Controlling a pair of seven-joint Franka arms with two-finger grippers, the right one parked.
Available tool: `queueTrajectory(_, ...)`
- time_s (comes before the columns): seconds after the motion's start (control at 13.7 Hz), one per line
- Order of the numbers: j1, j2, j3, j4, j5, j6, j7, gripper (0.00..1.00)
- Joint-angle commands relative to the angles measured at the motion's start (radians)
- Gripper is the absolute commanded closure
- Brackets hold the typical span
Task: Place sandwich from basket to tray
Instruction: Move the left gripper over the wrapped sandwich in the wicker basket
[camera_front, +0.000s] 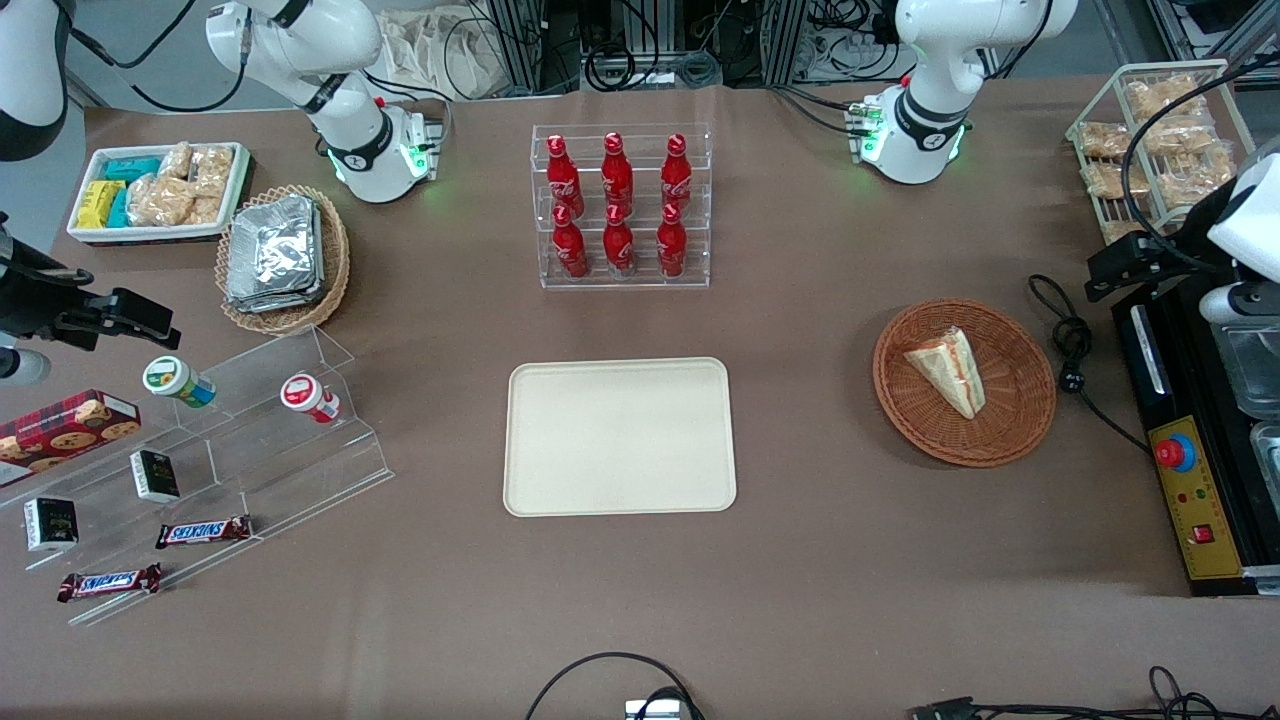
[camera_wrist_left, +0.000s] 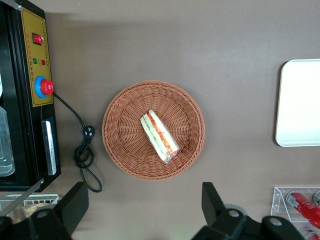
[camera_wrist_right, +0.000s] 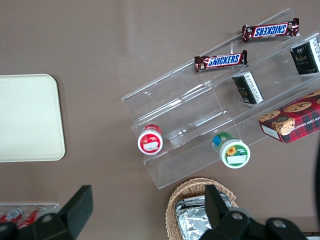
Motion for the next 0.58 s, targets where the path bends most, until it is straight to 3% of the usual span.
queueTrajectory(0.0, -0.007, 0.003, 0.004, 0.015, 0.017, -0.014, -0.016, 0.00)
queueTrajectory(0.36, 0.002, 0.033, 0.009, -0.005, 0.010, 0.006, -0.026, 0.00)
queueTrajectory(0.51, 0.002, 0.020, 0.010, -0.089, 0.016, 0.075, -0.079, 0.00)
